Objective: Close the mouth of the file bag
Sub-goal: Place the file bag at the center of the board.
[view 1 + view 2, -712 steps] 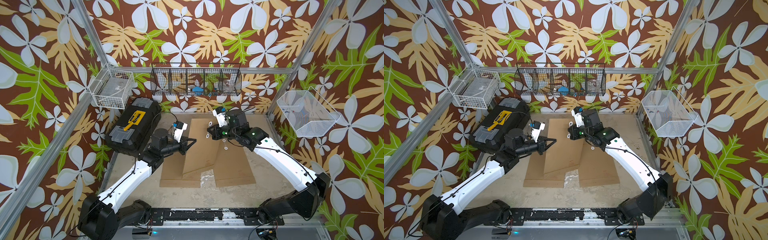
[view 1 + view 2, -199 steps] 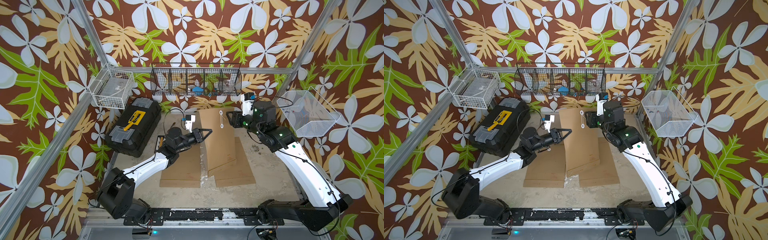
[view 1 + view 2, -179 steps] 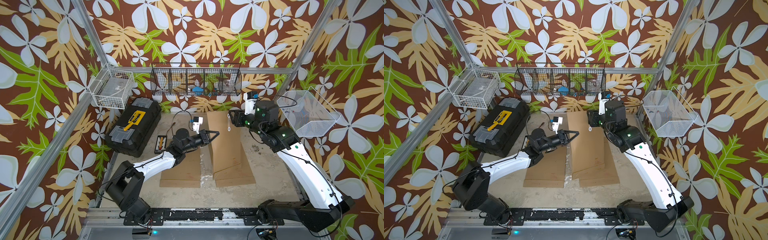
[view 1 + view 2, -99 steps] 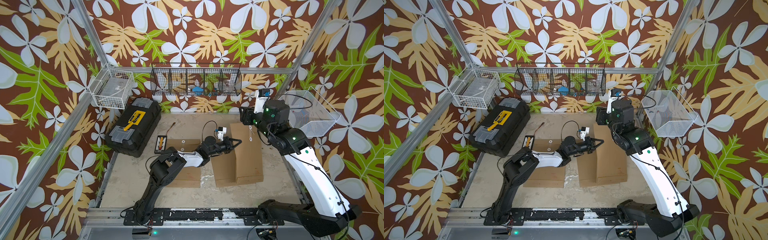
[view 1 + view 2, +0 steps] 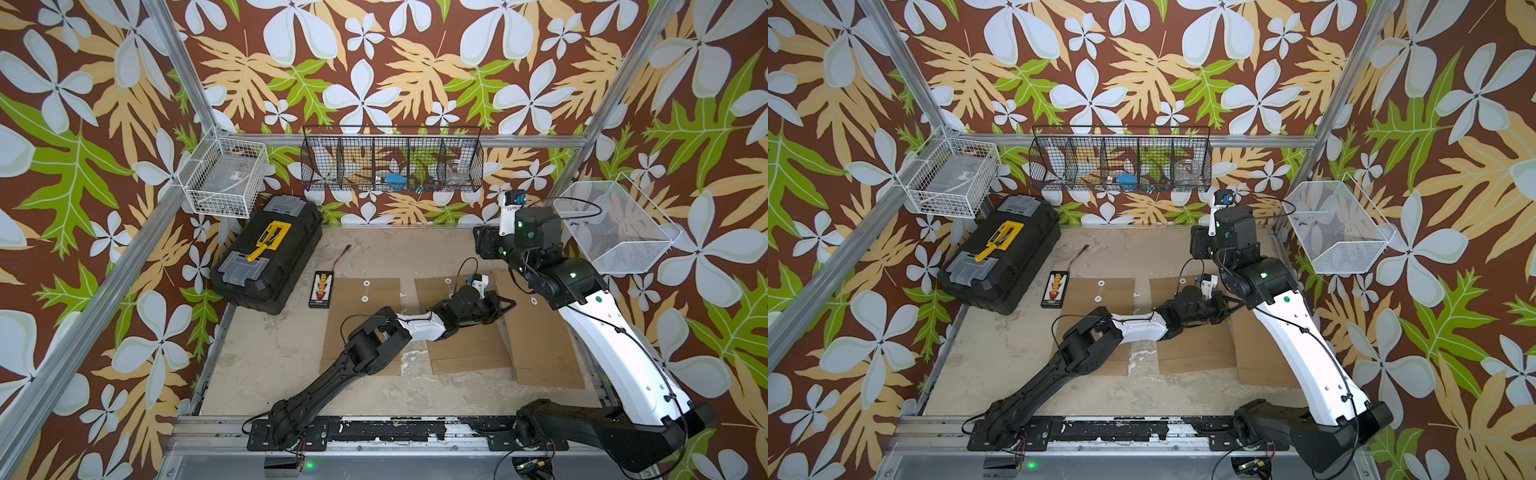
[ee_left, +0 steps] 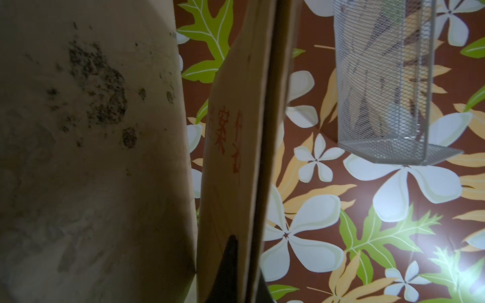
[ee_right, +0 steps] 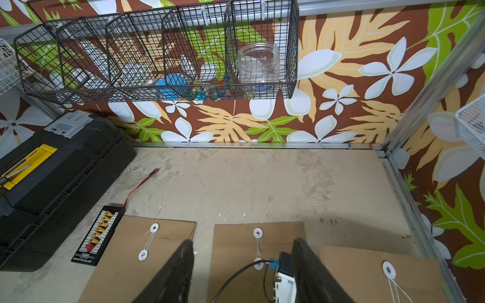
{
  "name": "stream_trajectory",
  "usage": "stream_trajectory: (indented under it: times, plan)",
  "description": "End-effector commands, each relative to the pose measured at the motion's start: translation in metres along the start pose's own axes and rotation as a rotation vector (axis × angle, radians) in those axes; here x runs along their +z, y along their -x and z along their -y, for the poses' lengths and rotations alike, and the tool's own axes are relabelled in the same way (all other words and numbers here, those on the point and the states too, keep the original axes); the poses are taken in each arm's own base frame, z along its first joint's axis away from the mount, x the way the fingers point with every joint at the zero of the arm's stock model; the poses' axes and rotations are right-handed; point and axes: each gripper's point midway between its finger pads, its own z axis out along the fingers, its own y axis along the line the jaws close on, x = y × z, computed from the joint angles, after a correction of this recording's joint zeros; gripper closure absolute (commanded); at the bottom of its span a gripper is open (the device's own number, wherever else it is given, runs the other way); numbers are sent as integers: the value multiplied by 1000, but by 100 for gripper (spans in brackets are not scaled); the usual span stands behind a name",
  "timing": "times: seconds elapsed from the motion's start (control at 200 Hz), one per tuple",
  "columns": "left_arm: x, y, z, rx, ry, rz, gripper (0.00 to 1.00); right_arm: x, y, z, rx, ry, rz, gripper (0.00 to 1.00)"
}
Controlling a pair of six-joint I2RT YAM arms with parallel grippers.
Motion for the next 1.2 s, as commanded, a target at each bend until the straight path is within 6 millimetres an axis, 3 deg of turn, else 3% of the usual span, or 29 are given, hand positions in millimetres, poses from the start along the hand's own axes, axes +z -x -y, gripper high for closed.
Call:
stream_trajectory:
  times: [0.0, 0.15, 0.23, 0.345, 0.456, 0.546, 0.801, 0.906, 1.101, 1.196]
  plan:
    - [6, 10, -35, 39, 127, 31, 98, 0, 1, -1, 8, 13, 9, 39]
    - [9, 28, -69, 62, 224, 31, 97, 3, -8, 0, 15, 20, -8, 39]
    - [7, 33, -75, 102, 268, 24, 92, 6, -13, 1, 16, 21, -16, 39]
    - [-7, 45, -68, 213, 358, 18, 66, 9, -20, 2, 19, 20, -33, 39]
    - [-23, 54, -43, 342, 402, -2, 38, 15, -27, 4, 43, 30, -58, 39]
    - [-38, 52, -37, 395, 427, -43, 26, 20, -34, 5, 71, 53, -85, 39]
    - [-97, 42, -20, 465, 440, -73, 24, 25, -53, 11, 144, 69, -129, 38]
    - [-110, 27, -26, 452, 438, -129, 24, 27, -64, 16, 154, 56, -147, 38]
    - [-171, -4, -34, 454, 433, -157, 30, 26, -110, 47, 227, -8, -235, 39]
    - [-178, -22, -42, 400, 381, -197, 33, 31, -138, 62, 296, -20, -272, 39]
